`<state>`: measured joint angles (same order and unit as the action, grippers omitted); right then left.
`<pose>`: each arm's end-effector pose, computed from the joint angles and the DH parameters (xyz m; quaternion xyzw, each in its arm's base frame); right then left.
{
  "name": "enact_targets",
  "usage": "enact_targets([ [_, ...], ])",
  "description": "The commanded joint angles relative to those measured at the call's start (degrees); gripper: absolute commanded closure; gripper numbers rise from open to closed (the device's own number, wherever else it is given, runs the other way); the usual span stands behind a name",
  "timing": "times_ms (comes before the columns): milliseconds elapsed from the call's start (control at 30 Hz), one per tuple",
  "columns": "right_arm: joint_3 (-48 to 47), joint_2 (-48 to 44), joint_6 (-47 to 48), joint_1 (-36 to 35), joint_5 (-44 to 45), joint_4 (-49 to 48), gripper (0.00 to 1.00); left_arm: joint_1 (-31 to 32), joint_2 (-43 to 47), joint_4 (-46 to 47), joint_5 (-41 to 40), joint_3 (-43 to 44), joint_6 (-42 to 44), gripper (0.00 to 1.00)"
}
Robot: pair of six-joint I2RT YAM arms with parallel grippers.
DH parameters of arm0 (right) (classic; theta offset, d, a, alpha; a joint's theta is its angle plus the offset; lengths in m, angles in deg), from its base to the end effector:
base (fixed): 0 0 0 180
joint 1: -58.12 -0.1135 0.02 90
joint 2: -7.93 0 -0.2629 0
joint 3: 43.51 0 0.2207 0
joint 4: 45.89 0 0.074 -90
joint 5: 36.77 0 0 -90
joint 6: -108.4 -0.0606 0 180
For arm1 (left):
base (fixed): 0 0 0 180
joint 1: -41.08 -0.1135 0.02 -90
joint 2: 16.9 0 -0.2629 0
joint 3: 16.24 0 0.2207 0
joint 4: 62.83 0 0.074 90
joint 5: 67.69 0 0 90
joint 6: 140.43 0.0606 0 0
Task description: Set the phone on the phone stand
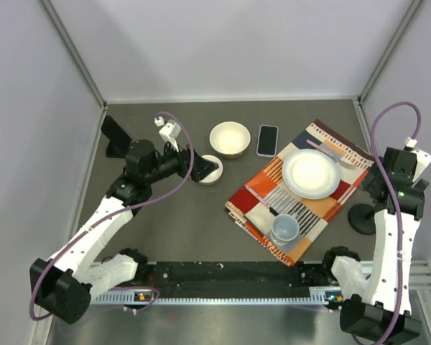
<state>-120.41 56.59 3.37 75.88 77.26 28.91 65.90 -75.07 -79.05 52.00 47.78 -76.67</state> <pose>0.1160 -0.0631 0.3214 0.3304 0.8500 -0.2020 0.3573 0.1920 -0.1219 0.3366 0.1548 0.7445 -0.4443 0.4737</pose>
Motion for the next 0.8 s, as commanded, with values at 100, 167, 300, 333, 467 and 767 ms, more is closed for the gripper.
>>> enact_targets([
  [100, -2.9, 0.6, -0.1, 0.3, -0.1, 3.9, 0.24, 0.6, -0.3, 1.9, -0.5, 0.2, 1.2, 0.06],
  [167, -3.1, 2.1, -1.0, 0.3, 0.5, 4.4, 0.25, 0.8, 0.0, 1.5, -1.1, 0.3, 1.6, 0.06],
  [300, -3.5, 5.4, -1.0, 0.3, -1.9, 4.7, 0.32, 0.9, 0.1, 1.2, -1.6, 0.4, 2.0, 0.06],
  [333, -3.5, 6.0, -0.9, 0.3, -2.0, 4.7, 0.34, 1.0, -0.1, 1.2, -1.5, 0.4, 1.9, 0.06],
  [467, -3.4, 7.5, -0.6, 0.3, 0.8, 4.6, 0.37, 1.1, -0.6, 1.3, -1.1, 0.4, 1.7, 0.06],
  [767, -2.1, 9.4, 0.0, 0.3, 3.5, 2.9, 0.4, 1.6, -1.0, 0.9, -1.7, 0.5, 2.1, 0.06],
])
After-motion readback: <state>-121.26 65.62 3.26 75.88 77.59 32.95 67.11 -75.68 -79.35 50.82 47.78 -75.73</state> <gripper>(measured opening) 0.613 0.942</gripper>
